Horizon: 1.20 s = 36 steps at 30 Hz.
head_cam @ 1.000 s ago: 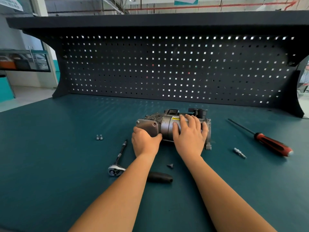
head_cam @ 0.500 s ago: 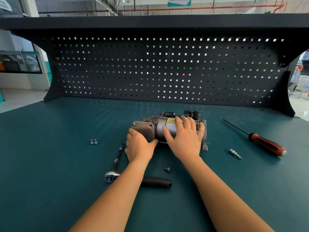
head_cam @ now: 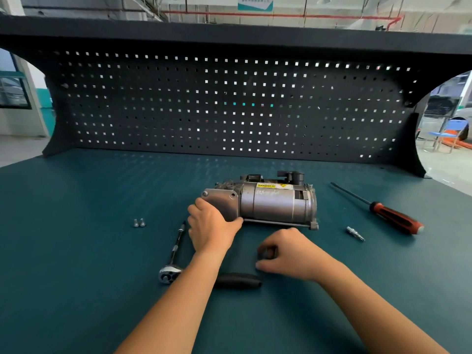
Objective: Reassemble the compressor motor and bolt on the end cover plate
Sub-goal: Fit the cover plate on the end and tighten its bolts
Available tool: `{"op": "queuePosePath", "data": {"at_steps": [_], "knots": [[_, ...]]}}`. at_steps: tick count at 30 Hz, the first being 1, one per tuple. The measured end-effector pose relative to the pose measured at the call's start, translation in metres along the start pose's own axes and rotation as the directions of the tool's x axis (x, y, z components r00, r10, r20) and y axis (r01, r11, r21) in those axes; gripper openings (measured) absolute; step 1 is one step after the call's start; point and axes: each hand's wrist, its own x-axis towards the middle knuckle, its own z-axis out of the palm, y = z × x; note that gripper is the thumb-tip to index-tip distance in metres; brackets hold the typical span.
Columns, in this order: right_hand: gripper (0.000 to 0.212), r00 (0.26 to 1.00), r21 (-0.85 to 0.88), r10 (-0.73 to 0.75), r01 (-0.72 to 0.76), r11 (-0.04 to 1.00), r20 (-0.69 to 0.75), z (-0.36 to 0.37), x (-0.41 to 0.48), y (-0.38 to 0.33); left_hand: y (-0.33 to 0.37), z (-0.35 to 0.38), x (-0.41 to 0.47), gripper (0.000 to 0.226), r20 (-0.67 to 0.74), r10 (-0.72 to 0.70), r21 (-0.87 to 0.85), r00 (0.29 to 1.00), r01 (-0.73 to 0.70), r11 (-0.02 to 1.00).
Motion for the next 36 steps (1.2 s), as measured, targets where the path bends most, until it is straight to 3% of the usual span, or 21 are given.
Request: {"op": "queuePosePath", "data": {"at_steps": [4, 6, 9, 12, 14, 16, 18, 23, 28, 33, 36], "knots": [[0.022, 0.994, 0.128, 0.049, -0.036, 0.991, -0.100, 0.005, 0.004, -0.002, -0.001, -0.003, -0.002, 0.095, 0.020, 0.017, -0.005, 1.000, -0.017, 1.000], [0.018, 0.955, 0.355, 0.157, -0.060, 0.933, -0.250, 0.008, 0.009, -0.009, -0.003, -0.004, -0.002, 0.095, 0.047, 0.033, -0.024, 0.998, -0.032, 0.999], [0.017, 0.861, 0.762, 0.379, 0.015, 0.647, -0.339, 0.007, 0.022, -0.020, -0.008, -0.007, 0.001, 0.083, 0.077, 0.059, -0.059, 0.995, -0.055, 0.997], [0.019, 0.816, 0.934, 0.506, 0.107, 0.341, -0.279, 0.006, 0.036, -0.032, -0.011, -0.010, 0.005, 0.068, 0.084, 0.063, -0.101, 0.995, -0.054, 0.993], [0.015, 0.810, 0.963, 0.538, 0.115, 0.245, -0.234, 0.007, 0.042, -0.038, -0.012, -0.011, 0.005, 0.066, 0.081, 0.070, -0.116, 0.994, -0.060, 0.991], [0.013, 0.803, 0.971, 0.558, 0.104, 0.214, -0.209, 0.008, 0.048, -0.041, -0.011, -0.011, 0.005, 0.066, 0.081, 0.072, -0.126, 0.994, -0.061, 0.990], [0.016, 0.798, 0.974, 0.568, 0.100, 0.204, -0.201, 0.009, 0.053, -0.043, -0.011, -0.011, 0.006, 0.065, 0.085, 0.064, -0.138, 0.994, -0.051, 0.989], [0.019, 0.816, 0.947, 0.527, 0.075, 0.312, -0.238, 0.014, 0.062, -0.051, -0.012, -0.012, 0.008, 0.066, 0.089, 0.052, -0.177, 0.995, -0.036, 0.984], [0.020, 0.758, 0.937, 0.585, 0.099, 0.335, -0.289, 0.018, 0.068, -0.055, -0.014, -0.013, 0.010, 0.066, 0.088, 0.041, -0.200, 0.995, -0.022, 0.980], [0.004, 0.700, 0.861, 0.590, 0.071, 0.503, -0.402, 0.021, 0.070, -0.054, -0.014, -0.014, 0.011, 0.064, 0.094, 0.033, -0.201, 0.995, -0.014, 0.980], [0.010, 0.667, 0.780, 0.560, 0.051, 0.623, -0.491, 0.021, 0.070, -0.053, -0.014, -0.016, 0.011, 0.061, 0.101, 0.025, -0.215, 0.995, -0.003, 0.977]]}}
